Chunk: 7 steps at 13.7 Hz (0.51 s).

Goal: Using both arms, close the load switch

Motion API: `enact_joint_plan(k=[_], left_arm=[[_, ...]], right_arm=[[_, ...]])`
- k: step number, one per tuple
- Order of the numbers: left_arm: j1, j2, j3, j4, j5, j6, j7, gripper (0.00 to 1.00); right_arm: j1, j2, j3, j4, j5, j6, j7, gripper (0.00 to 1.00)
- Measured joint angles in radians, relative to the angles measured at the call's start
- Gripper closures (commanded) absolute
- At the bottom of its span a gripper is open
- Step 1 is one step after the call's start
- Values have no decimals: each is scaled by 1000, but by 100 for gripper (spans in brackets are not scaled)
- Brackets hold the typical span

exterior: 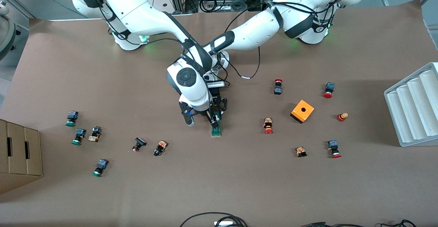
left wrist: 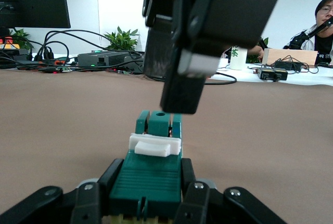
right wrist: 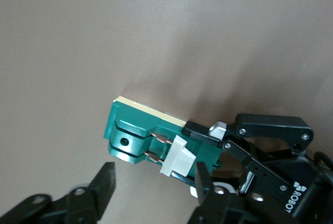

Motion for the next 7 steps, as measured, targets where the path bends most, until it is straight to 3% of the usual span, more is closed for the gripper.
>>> enact_joint_plan(k=[7], left_arm=[[0,0,0,0,0,0,0,55]], right_arm=[[19,23,0,-6,0,16,42,40]])
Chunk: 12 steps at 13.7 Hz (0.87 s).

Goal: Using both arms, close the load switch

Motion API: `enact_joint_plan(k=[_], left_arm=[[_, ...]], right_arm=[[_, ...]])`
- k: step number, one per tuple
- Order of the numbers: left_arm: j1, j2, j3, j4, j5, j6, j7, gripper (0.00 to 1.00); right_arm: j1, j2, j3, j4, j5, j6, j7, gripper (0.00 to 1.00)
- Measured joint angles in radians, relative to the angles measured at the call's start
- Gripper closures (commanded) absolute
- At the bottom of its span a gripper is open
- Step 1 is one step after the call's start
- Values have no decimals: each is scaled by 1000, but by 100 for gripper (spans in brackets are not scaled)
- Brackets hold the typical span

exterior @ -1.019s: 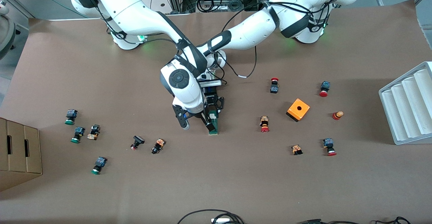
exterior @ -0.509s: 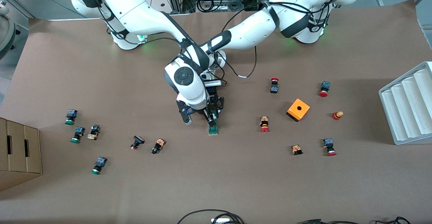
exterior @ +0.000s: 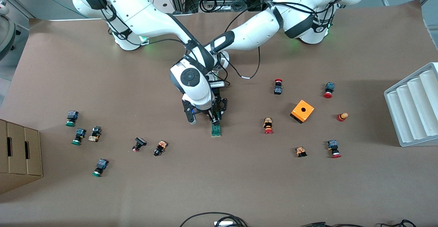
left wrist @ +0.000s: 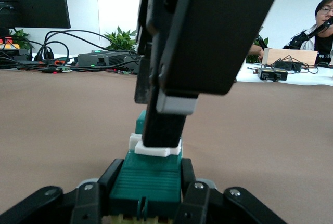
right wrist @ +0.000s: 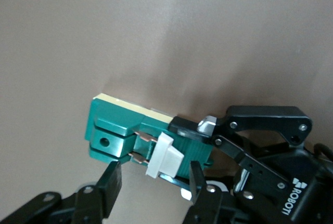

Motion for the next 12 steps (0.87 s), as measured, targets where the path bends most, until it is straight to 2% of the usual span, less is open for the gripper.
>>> enact_joint_plan(k=[12], left_arm=[[0,0,0,0,0,0,0,55]], right_arm=[[14,17,-1,0,0,37,12,46]])
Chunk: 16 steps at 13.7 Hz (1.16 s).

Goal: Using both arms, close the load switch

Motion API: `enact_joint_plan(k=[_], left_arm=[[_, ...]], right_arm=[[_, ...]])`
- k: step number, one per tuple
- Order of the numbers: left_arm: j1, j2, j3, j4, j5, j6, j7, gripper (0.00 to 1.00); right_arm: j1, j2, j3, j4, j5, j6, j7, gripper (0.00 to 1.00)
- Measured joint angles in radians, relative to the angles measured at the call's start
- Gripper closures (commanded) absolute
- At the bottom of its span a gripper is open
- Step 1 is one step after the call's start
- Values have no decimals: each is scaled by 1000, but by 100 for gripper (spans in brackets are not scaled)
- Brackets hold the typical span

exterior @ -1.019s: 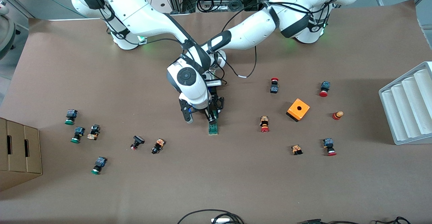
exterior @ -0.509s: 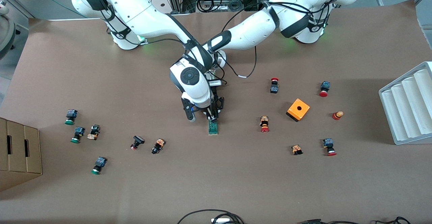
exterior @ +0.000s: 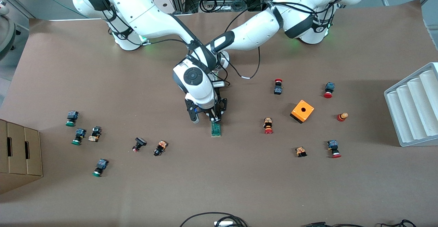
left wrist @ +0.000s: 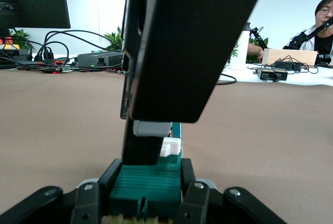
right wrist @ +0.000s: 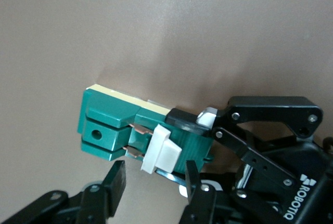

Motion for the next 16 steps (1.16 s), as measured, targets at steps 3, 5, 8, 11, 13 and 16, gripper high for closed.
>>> enact_joint_plan(k=[3,5,8,11,13,16], left_arm=[[0,0,0,0,0,0,0,55],[0,0,0,0,0,0,0,55],[0,0,0,0,0,0,0,55],[0,0,0,0,0,0,0,54],[0,0,0,0,0,0,0,49],[0,1,0,1,1,0,0,48]], right_arm=[[0,2,-1,0,0,2,0,46],[0,2,-5,0,0,4,0,46],[0,2,-8,0,0,4,0,46],[0,2,-8,0,0,4,0,47],[0,2,-8,0,-1,4,0,49],[0,1,-8,-5,-2,4,0,52]])
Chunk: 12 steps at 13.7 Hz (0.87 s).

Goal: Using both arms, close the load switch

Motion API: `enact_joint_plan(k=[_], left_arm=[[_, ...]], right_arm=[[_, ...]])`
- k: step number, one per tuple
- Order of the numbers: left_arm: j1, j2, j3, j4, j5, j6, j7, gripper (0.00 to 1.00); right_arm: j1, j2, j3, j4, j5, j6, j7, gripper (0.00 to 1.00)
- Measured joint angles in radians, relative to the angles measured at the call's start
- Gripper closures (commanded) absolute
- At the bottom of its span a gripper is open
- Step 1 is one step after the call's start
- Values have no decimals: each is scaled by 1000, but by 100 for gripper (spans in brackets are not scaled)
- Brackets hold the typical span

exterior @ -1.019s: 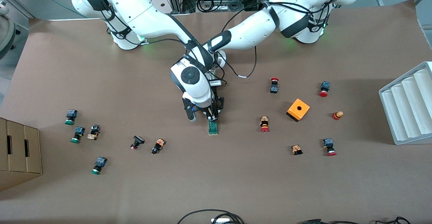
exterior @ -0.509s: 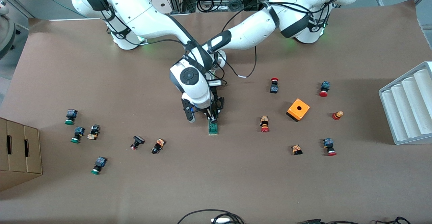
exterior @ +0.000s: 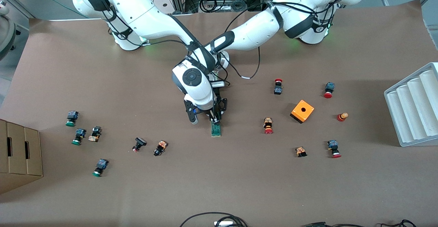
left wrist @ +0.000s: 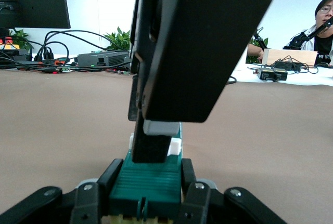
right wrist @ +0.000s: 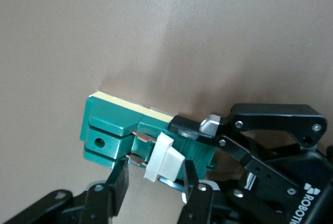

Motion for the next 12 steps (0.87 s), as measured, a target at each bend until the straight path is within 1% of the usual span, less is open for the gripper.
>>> enact_joint_plan(k=[1,2,3,7,12], left_arm=[[0,1,0,0,0,1,-1,44],[0,2,0,1,0,1,-3,43],[0,2,-1,1,0,1,-8,39],[0,3,-1,1,0,1,-21,38],[0,3,-2,0,-1,0,-41,38]], right_arm=[[0,-1,0,-2,0,0,0,55],[0,-1,0,-4,0,0,0,58],[0,-1,0,-6,-1,0,0,58],[1,-3,1,-9,-4,0,-1,61],[1,-4,1,-10,-4,-1,-1,62]])
